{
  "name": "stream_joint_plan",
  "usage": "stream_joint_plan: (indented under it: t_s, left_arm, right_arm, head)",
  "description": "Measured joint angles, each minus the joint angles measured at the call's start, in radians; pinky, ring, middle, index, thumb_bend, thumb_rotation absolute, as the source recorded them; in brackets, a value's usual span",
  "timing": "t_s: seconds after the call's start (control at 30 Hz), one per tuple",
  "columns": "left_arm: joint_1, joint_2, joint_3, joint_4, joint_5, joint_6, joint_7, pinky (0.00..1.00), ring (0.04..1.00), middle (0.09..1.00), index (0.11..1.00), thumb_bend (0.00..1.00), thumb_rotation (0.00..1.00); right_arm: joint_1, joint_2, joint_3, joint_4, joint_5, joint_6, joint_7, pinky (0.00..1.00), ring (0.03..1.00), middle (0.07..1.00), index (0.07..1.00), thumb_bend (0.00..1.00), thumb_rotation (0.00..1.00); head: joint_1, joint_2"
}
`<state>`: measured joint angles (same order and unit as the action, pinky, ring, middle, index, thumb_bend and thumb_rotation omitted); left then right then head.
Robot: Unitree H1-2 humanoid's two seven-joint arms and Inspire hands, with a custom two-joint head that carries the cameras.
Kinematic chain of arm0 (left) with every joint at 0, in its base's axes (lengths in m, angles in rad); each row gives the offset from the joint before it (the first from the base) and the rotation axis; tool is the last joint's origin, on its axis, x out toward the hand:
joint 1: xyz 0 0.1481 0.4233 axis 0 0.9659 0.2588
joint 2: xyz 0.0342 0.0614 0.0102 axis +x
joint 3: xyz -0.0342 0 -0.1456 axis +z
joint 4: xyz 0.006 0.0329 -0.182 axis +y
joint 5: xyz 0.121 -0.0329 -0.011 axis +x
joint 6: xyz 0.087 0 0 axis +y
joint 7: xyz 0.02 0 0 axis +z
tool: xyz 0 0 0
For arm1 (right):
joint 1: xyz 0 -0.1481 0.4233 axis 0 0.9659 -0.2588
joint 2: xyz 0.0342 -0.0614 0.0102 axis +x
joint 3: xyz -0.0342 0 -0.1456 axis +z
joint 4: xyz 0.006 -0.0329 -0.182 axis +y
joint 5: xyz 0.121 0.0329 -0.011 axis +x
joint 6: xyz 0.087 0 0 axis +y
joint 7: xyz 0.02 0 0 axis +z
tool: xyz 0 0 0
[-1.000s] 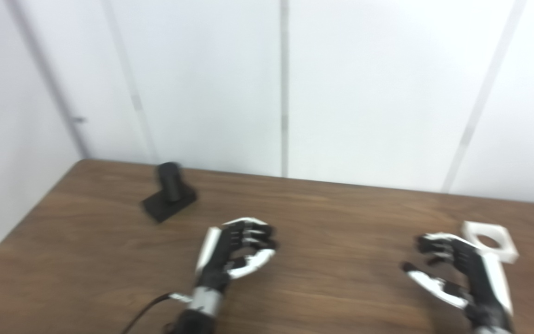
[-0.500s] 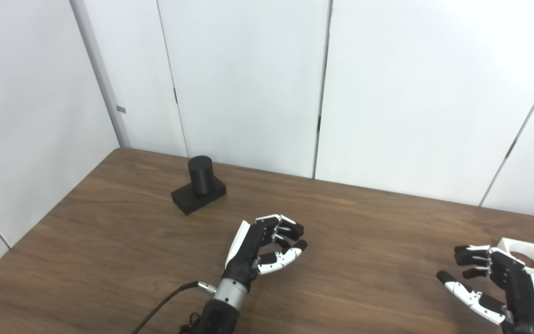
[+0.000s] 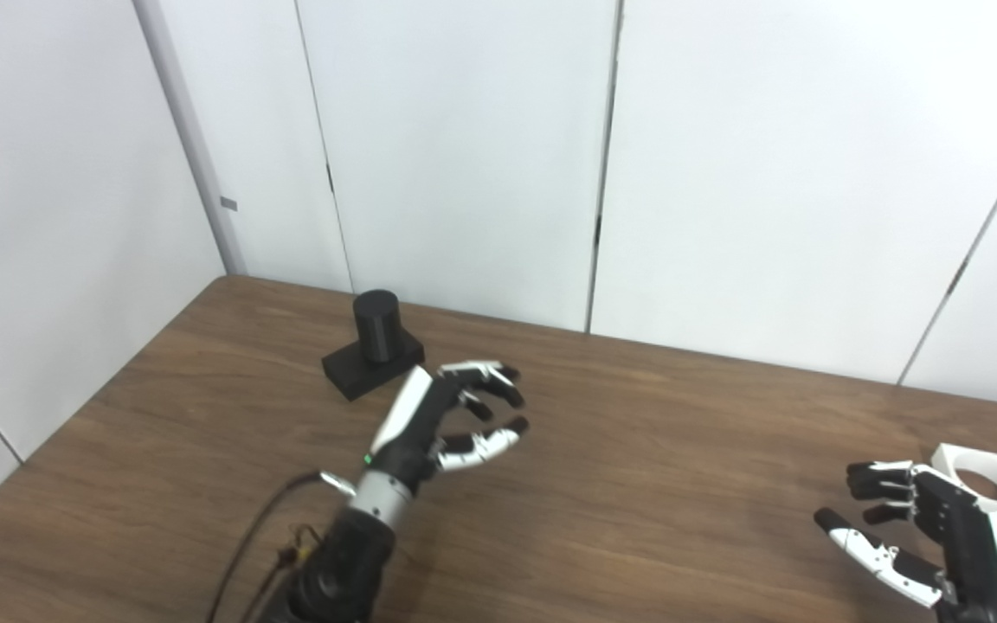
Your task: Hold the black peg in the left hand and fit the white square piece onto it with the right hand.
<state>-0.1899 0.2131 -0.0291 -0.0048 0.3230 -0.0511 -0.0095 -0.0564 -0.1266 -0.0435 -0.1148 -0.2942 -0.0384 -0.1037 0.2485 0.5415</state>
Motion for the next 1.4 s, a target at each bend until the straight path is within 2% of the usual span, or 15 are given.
stream_joint_plan:
  t_s: [0.13,0.3,0.43,0.53,0.63,0.67,0.8,0.87,0.9,0.93,1.0,1.13,1.4]
  left_arm:
    - [-0.044,0.054,0.027,-0.003,0.025,0.008,0.001,0.59,0.741,0.768,0.499,0.51,0.07]
    - [-0.089,0.079,0.059,-0.002,0.015,0.009,0.004,0.58,0.704,0.738,0.499,0.51,0.07]
    - [-0.12,0.086,0.067,0.005,0.069,0.02,0.032,0.67,0.745,0.743,0.499,0.51,0.07]
    - [-0.146,0.096,0.07,0.006,0.125,0.053,0.049,0.76,0.793,0.771,0.499,0.51,0.07]
    - [-0.176,0.112,0.078,0.011,0.144,0.081,0.048,0.71,0.771,0.763,0.499,0.51,0.06]
    - [-0.187,0.117,0.084,0.015,0.143,0.083,0.048,0.66,0.747,0.744,0.499,0.51,0.06]
    - [-0.224,0.134,0.096,0.04,0.139,0.088,0.047,0.58,0.726,0.742,0.499,0.51,0.06]
    - [-0.237,0.146,0.095,0.051,0.143,0.096,0.045,0.66,0.773,0.769,0.499,0.51,0.07]
    - [-0.241,0.155,0.095,0.057,0.147,0.107,0.043,0.69,0.786,0.778,0.597,0.64,0.11]
    - [-0.246,0.164,0.096,0.063,0.15,0.121,0.041,0.71,0.801,0.79,0.653,0.72,0.15]
    - [-0.251,0.181,0.097,0.068,0.156,0.155,0.04,0.72,0.835,0.819,0.712,0.84,0.21]
    - [-0.254,0.196,0.101,0.077,0.169,0.207,0.044,0.69,0.851,0.861,0.757,0.9,0.26]
    - [-0.257,0.221,0.074,0.12,0.241,0.266,0.055,0.78,0.96,0.961,0.878,1.0,0.34]
  right_arm:
    - [0.0,0.0,-0.001,0.0,0.006,0.006,0.006,0.48,0.59,0.624,0.49,0.5,0.12]
    - [0.0,0.0,-0.002,0.0,0.015,0.008,0.014,0.47,0.577,0.618,0.49,0.5,0.12]
    - [0.0,0.0,-0.002,0.0,0.01,0.008,0.014,0.48,0.578,0.615,0.49,0.5,0.12]
    - [0.001,0.0,-0.003,-0.006,0.006,0.014,0.014,0.48,0.579,0.616,0.49,0.5,0.12]
    - [0.002,0.0,-0.005,-0.026,0.007,0.023,0.014,0.48,0.578,0.618,0.49,0.5,0.12]
    - [0.002,0.0,-0.007,-0.028,0.008,0.025,0.014,0.47,0.575,0.618,0.49,0.5,0.12]
    - [0.004,0.0,-0.01,-0.029,0.009,0.032,0.017,0.46,0.569,0.614,0.49,0.5,0.12]
    - [0.004,0.0,-0.01,-0.03,0.008,0.035,0.017,0.46,0.565,0.612,0.49,0.5,0.12]
    - [0.004,0.0,-0.01,-0.031,0.008,0.035,0.017,0.46,0.565,0.612,0.49,0.5,0.12]
    - [0.004,0.0,-0.01,-0.031,0.008,0.035,0.018,0.46,0.566,0.613,0.49,0.5,0.12]
    - [0.004,-0.001,-0.01,-0.031,0.009,0.035,0.019,0.46,0.564,0.613,0.49,0.5,0.12]
    - [0.004,-0.002,-0.01,-0.031,0.008,0.035,0.02,0.46,0.561,0.608,0.49,0.5,0.12]
    - [0.004,-0.003,-0.013,-0.031,0.013,0.035,0.022,0.45,0.555,0.607,0.49,0.5,0.12]
  head:
    - [0.002,-0.003]
    - [0.0,-0.003]
    - [0.0,-0.002]
    - [-0.002,0.003]
    - [-0.002,0.006]
    - [0.0,0.008]
    - [0.008,0.011]
    - [0.009,0.011]
    - [0.009,0.011]
    - [0.011,0.012]
    - [0.012,0.011]
    - [0.011,0.015]
    - [0.014,0.015]
